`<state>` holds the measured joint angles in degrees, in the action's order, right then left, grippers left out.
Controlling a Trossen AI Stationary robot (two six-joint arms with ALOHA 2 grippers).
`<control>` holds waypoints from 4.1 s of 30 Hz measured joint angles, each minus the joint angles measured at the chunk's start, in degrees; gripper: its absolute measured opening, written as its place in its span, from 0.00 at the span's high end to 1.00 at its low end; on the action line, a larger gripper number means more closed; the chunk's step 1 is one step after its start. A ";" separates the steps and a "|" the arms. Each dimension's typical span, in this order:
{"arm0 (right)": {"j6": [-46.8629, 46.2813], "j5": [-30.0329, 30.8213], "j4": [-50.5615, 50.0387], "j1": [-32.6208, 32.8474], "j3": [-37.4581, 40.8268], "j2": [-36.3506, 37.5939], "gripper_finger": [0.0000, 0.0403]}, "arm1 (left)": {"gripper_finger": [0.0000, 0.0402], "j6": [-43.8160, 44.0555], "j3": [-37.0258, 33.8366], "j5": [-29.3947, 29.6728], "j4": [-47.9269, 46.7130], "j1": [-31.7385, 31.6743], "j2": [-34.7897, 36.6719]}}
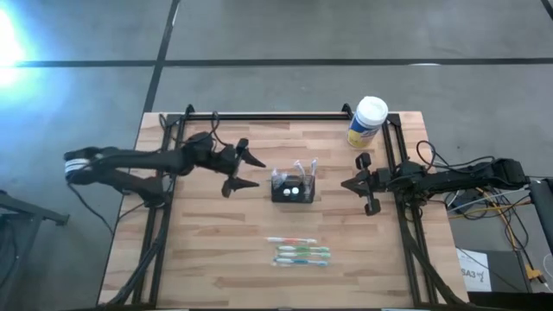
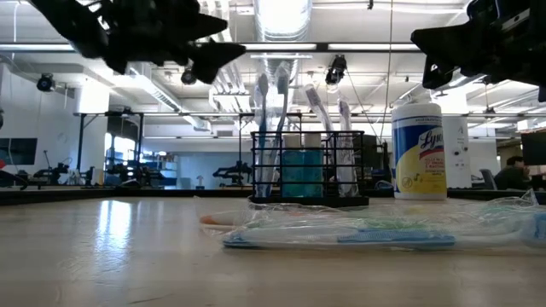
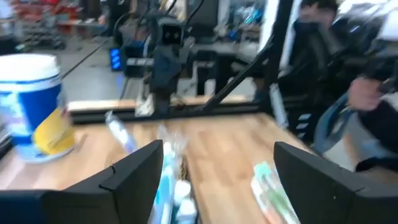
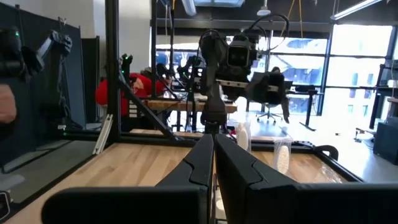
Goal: Pick & Place toothbrushing station
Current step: Put the orange toothbrush into the wire organizer
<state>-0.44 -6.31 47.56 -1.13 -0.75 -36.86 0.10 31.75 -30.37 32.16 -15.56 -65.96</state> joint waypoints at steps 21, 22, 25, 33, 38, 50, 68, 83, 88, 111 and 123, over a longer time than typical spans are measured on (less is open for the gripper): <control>0.01 0.26 -0.16 0.00 0.00 0.02 0.97 | 0.98 -1.68 -0.17 23.33 -21.65 21.15 7.22; 0.01 0.26 -0.16 0.00 0.00 0.02 0.97 | 0.97 -1.03 -0.17 23.39 -21.53 21.61 6.75; 0.01 0.29 -0.16 0.00 0.00 0.02 0.97 | 0.96 0.55 -0.17 23.41 -21.15 22.60 5.27; 0.04 0.40 -0.14 0.00 0.00 0.02 0.97 | 0.99 4.54 0.68 22.75 -18.61 23.73 -2.78; 0.43 0.48 -0.14 0.00 0.00 0.02 0.97 | 0.98 4.42 3.44 22.25 -18.38 24.92 -8.59; -4.50 4.87 -0.86 0.15 -0.17 -1.34 0.97 | 0.88 6.89 9.61 22.90 -17.16 28.49 -23.27; -2.33 4.83 -0.55 0.90 -0.63 -1.88 0.97 | 0.44 4.39 26.01 32.30 -38.53 32.14 -36.86; -3.67 4.83 -0.56 0.90 -0.63 -1.87 0.97 | 0.45 7.27 26.47 28.02 -37.98 32.29 -37.34; -3.92 4.83 -0.56 0.90 -0.63 -1.89 0.97 | 0.45 7.66 26.40 26.91 -38.22 32.59 -38.50; -3.88 4.83 -0.58 0.90 -0.63 -1.90 0.97 | 0.92 2.53 26.89 29.20 -40.49 32.53 -37.98; -3.86 4.81 -0.21 0.90 -0.66 -1.94 0.97 | 0.95 -1.85 26.70 35.78 -42.12 32.55 -26.92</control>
<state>-4.29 -1.50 47.35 -0.23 -1.41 -38.80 -1.75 58.45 5.42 -9.96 16.99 -92.88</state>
